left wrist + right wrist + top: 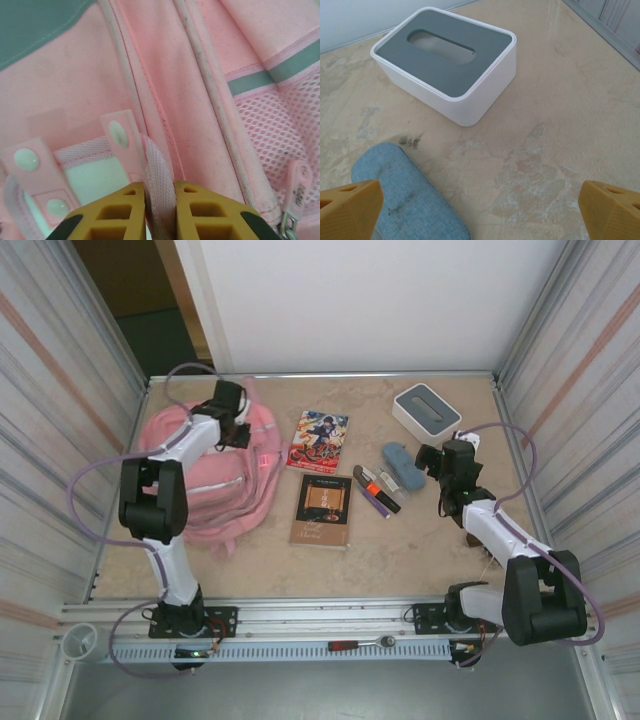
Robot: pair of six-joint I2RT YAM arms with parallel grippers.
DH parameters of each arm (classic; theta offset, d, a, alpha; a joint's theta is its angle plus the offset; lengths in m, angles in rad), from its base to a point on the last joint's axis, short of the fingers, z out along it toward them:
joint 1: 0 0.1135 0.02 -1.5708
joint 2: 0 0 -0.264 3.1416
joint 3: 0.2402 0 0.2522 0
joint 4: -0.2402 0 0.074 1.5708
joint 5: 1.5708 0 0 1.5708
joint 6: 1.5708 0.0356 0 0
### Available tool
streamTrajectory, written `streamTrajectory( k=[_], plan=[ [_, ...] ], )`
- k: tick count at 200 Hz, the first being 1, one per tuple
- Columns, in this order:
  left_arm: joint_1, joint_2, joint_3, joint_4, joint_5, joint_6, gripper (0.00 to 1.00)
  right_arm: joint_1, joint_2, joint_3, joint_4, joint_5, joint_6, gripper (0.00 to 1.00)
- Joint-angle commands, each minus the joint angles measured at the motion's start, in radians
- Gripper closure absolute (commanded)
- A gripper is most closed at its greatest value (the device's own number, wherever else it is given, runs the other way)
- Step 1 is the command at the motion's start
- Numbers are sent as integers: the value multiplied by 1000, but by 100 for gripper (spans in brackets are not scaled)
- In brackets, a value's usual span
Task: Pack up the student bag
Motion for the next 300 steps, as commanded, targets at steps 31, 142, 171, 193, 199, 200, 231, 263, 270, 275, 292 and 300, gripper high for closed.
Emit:
streamTrajectory(
  k=[31,142,171,193,199,200,231,263,270,275,292,300],
  plan=[
    [-39,-28,122,29,91,447,100,60,-15,62,-76,20,-3,1],
    [28,-235,-136,184,308,391,100,271,320,434,-331,-440,-20,4],
    [90,-276,-200,219,267,342,100,371,458,503,-271,-622,58,11],
    [131,-312,-265,265,285,322,100,451,599,562,-190,-767,176,21],
    [133,-318,-284,276,274,322,100,468,638,583,-176,-786,199,24],
    [134,-319,-287,278,272,322,100,471,645,586,-174,-789,202,24],
    [135,-290,-310,248,215,331,100,518,782,681,-193,-844,234,31],
    [134,-260,-329,225,207,336,100,504,797,663,-297,-794,209,33],
    [131,-255,-334,223,216,340,100,492,786,637,-313,-784,200,33],
    [128,-250,-337,223,219,345,100,481,776,616,-329,-775,190,34],
    [108,-230,-343,209,221,361,100,448,750,561,-385,-749,153,36],
    [98,-218,-346,203,223,366,100,430,736,536,-405,-743,132,36]
  ],
)
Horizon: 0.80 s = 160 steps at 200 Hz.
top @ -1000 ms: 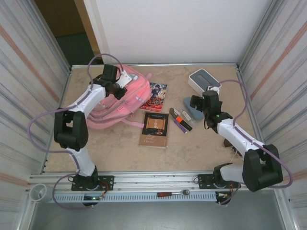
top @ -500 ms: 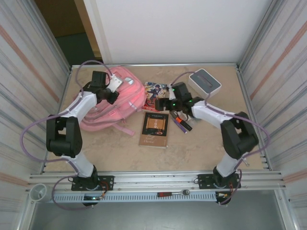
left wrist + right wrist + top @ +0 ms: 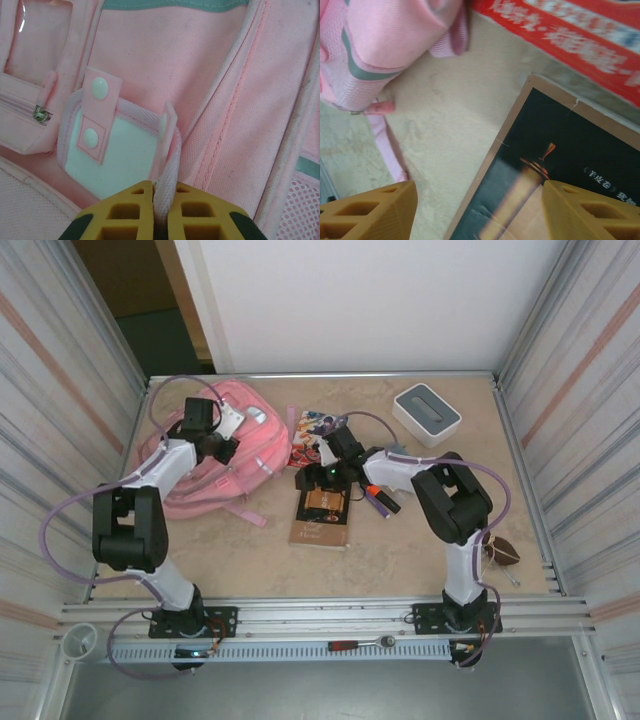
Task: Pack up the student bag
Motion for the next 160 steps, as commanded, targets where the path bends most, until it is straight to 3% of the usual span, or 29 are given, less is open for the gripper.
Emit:
streamTrajectory(
  k=[1,68,111,160],
  plan=[
    [-24,26,-17,-18,-11,6,100,-56,-30,-93,-176,49,-50,36],
    [-142,44,-44,-19,30,-10,100,-156,-85,-47,-251,-22,-224,39],
    [-189,-22,-13,0,75,1,100,-199,-163,-10,-222,-111,-211,34],
    [-202,-151,-15,65,176,16,100,-314,-272,-52,-209,-117,-156,30]
  ],
)
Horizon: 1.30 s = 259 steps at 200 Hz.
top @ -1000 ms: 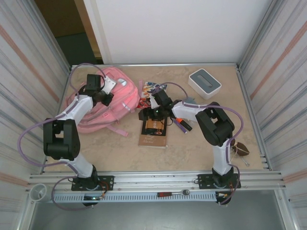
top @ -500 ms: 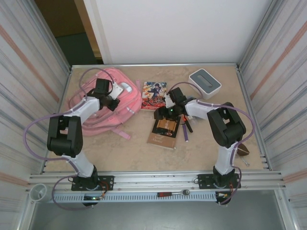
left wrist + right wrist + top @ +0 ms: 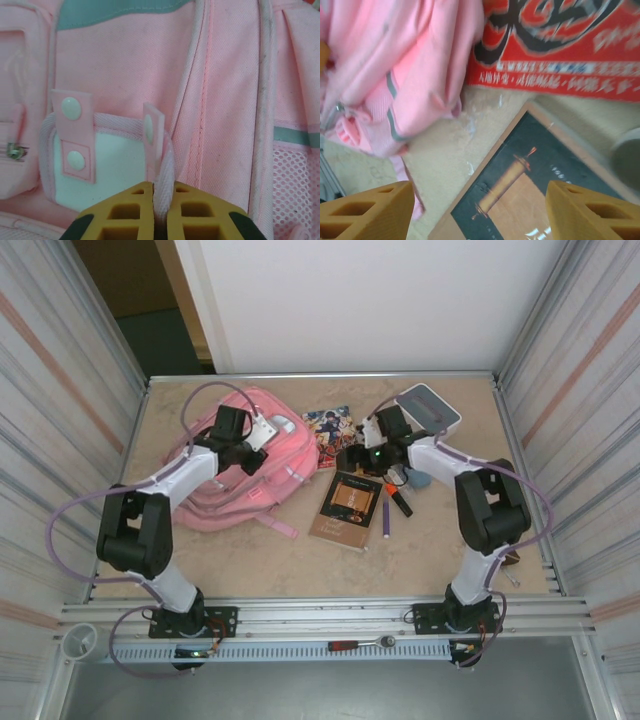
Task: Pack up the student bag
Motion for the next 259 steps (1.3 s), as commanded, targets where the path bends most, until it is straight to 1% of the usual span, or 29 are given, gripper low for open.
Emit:
streamTrajectory(
  k=[1,30,45,65,78,97,120,138,161,177,206,212,221,228,235,245,253,259],
  plan=[
    [-14,-116,17,69,133,15,100,-53,-79,-13,-12,-23,25,30],
    [-34,-124,20,113,272,30,100,-97,-102,-15,-25,-20,47,27],
    [-59,-94,22,146,302,63,100,-94,-95,-7,-24,-43,52,25],
    [-90,-35,56,171,337,94,100,-89,-79,-12,16,-118,85,9],
    [-100,5,91,175,366,96,100,-91,-65,-35,73,-150,141,4],
    [-108,58,142,184,398,85,100,-79,-27,-66,164,-190,233,4],
    [-112,109,200,198,421,65,100,-34,13,-45,115,-108,225,4],
    [-113,131,230,199,423,68,100,-41,13,-69,128,-66,236,4],
    [-112,121,227,186,392,99,100,-80,-36,-116,147,-28,235,5],
    [-104,100,202,196,379,106,100,-93,-48,-115,131,-24,219,5],
    [-96,82,168,230,378,92,100,-28,3,-96,158,-27,223,7],
    [-95,83,168,232,372,91,100,-11,13,-95,176,-25,230,9],
    [-95,89,169,237,357,85,100,11,23,-99,211,-29,247,17],
    [-94,95,172,240,341,80,100,23,28,-99,242,-30,263,29],
    [-95,102,175,245,311,65,100,31,30,-100,275,-28,285,44],
    [-95,112,188,244,243,20,89,35,27,-102,319,-24,324,65],
    [-96,112,197,236,176,-39,73,35,21,-107,359,-22,364,78],
    [-95,104,198,231,104,-101,65,35,18,-111,394,-21,395,87]
  ],
)
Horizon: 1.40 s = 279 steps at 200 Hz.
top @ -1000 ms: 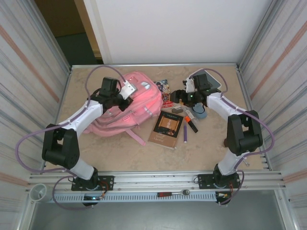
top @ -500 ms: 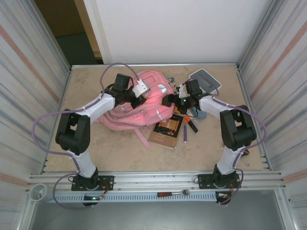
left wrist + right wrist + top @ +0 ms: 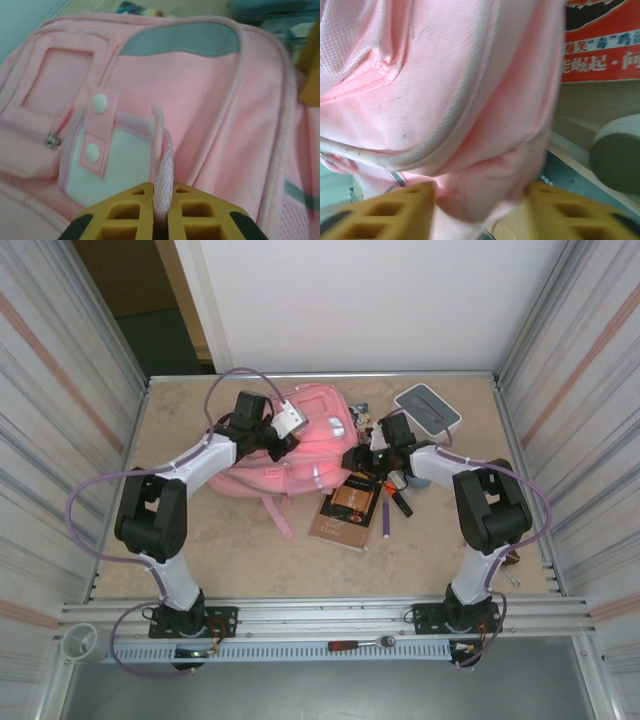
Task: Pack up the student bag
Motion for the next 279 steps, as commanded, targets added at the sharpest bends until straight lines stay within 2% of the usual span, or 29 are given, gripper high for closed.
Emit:
streamTrajectory(
  k=[1,14,27,39,58,75,100,140,151,180,220,238,279],
  plan=[
    [-19,-47,38,94,-152,-158,64,23,-6,-3,185,-30,123,88],
    [-18,-98,6,82,-314,-324,52,26,-13,-12,247,-23,188,99],
    [-24,-197,-89,88,-423,-484,37,27,-19,-15,288,-15,234,100],
    [-25,-315,-214,121,-453,-599,23,22,-23,-17,302,-10,258,100],
    [-26,-486,-387,113,-429,-717,20,11,-22,0,292,-32,263,100],
    [-34,-577,-490,62,-354,-761,21,-6,-16,22,280,-69,264,100],
    [-61,-623,-634,43,-304,-793,29,-39,-15,60,249,-130,255,100],
    [-65,-607,-793,221,-256,-794,35,-83,-13,134,133,-199,177,100],
    [-65,-589,-805,273,-235,-774,39,-92,-12,144,117,-210,162,100],
    [-64,-491,-790,374,-198,-713,55,-95,-1,153,114,-220,146,100],
    [-65,-377,-775,534,-133,-679,64,-97,12,154,124,-223,139,100],
    [-65,-334,-770,586,-133,-677,71,-96,18,154,131,-224,143,100],
    [-65,-261,-765,661,-120,-668,72,-94,23,146,145,-231,148,100]
  ],
)
